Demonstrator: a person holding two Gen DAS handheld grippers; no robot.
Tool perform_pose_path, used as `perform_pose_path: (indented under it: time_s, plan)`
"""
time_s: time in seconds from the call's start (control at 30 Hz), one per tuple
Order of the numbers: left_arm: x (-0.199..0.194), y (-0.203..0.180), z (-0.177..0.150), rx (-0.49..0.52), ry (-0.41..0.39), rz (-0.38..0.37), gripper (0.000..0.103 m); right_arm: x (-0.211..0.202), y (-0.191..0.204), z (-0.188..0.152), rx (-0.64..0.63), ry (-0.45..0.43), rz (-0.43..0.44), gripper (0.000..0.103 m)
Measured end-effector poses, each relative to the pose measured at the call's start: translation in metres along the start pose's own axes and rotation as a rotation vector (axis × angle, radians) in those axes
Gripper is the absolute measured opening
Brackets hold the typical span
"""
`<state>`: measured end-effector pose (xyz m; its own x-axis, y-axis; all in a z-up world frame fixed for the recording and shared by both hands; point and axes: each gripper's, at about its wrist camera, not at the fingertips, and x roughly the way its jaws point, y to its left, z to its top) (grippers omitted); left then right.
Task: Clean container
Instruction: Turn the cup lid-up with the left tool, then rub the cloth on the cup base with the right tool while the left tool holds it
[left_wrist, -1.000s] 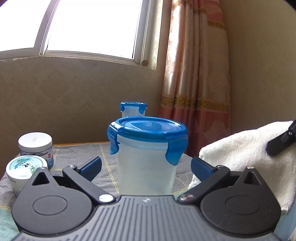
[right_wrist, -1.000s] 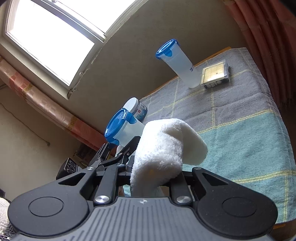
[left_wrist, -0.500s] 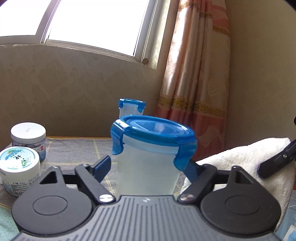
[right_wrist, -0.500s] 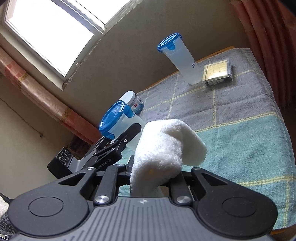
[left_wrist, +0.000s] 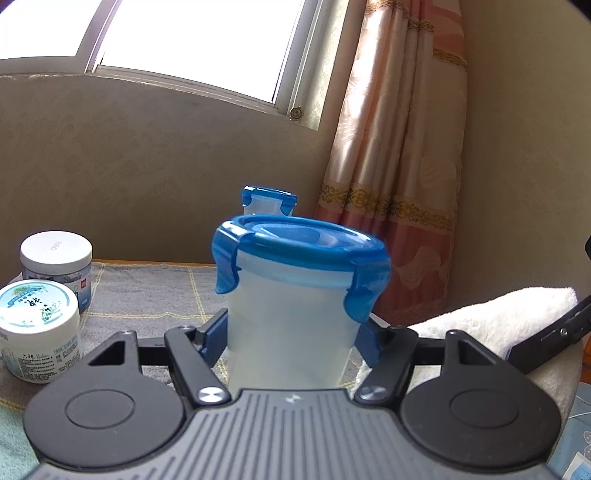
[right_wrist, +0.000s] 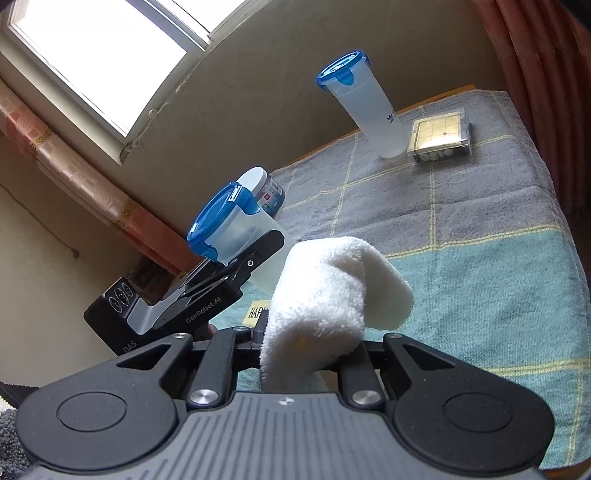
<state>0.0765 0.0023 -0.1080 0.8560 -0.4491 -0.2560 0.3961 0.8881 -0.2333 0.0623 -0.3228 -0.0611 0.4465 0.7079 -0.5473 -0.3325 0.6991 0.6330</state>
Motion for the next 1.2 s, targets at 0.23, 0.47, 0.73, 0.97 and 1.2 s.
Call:
perform_pose_path:
  time_s: [0.23,0.47,0.73,0.97,1.2]
  plan:
    - [-0.004,0.007,0.014,-0.037,-0.02,-0.012,0.068,0.005,0.001,0.003,-0.022,0.012,-0.016,0.021]
    - [-0.021,0.001,0.082,-0.041,-0.022,-0.095,0.069,0.015,0.007,0.008,-0.091,0.002,-0.057,0.02]
    - [-0.041,-0.022,0.149,-0.047,-0.034,-0.296,0.069,0.042,0.021,0.015,-0.166,0.018,-0.016,0.02]
    - [-0.039,-0.037,0.148,-0.059,-0.013,-0.383,0.069,0.046,0.032,0.017,-0.17,-0.016,0.056,0.02]
    - [-0.03,-0.027,0.14,-0.127,0.026,-0.367,0.068,0.035,0.036,0.017,-0.173,-0.062,0.128,0.02]
